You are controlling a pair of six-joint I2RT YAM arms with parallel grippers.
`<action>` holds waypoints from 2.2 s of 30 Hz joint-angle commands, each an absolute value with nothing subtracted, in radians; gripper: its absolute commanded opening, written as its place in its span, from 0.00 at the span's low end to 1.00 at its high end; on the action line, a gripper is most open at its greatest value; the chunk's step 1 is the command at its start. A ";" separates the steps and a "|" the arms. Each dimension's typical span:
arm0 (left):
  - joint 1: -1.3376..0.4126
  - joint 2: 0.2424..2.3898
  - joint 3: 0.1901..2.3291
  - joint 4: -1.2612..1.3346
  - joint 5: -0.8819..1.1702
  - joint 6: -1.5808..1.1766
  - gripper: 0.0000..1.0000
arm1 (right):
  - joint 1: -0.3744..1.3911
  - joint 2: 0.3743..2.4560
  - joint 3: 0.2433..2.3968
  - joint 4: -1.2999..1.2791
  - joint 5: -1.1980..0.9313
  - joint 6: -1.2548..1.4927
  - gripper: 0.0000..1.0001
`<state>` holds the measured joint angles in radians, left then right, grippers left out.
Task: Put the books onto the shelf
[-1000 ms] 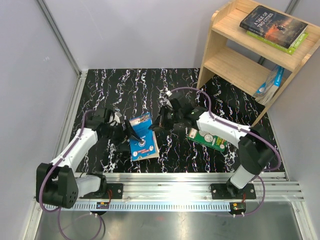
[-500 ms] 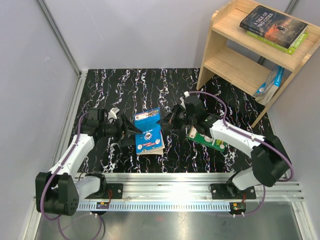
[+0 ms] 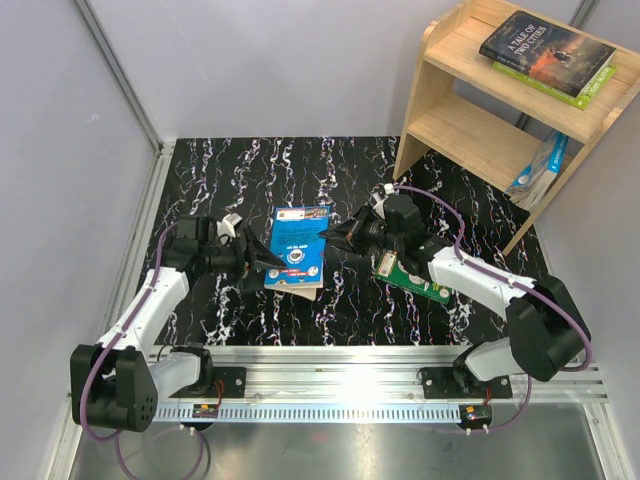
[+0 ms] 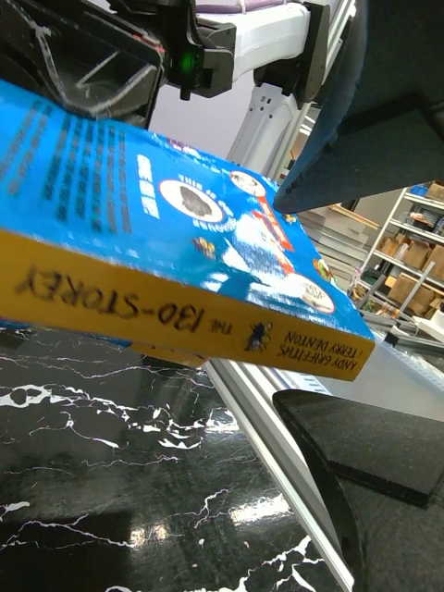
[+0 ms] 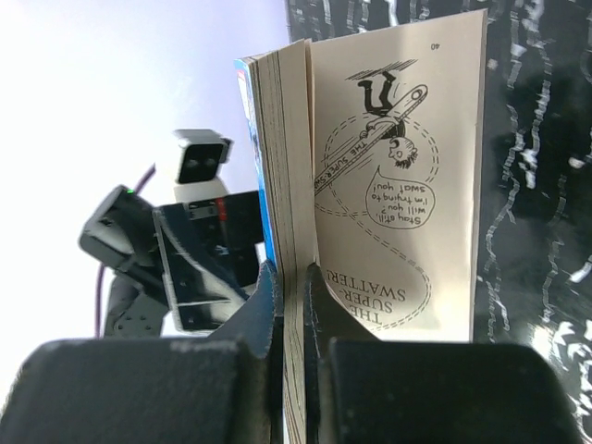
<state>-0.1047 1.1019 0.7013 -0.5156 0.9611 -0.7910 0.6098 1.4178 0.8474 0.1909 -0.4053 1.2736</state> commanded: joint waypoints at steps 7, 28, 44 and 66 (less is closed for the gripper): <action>-0.107 1.101 0.724 -0.417 1.037 -0.847 0.77 | 0.604 1.408 0.845 0.397 -0.456 1.350 0.00; -0.142 1.140 1.023 -0.848 0.647 -0.464 0.00 | 0.623 1.546 1.223 -0.513 -0.303 0.918 0.82; -0.560 1.219 1.267 -1.003 0.143 -0.321 0.00 | 0.774 1.851 1.825 -0.911 -0.307 0.877 1.00; -0.923 1.206 1.384 -1.132 -0.300 -0.373 0.03 | 0.804 1.865 1.675 -0.807 -0.387 0.916 0.00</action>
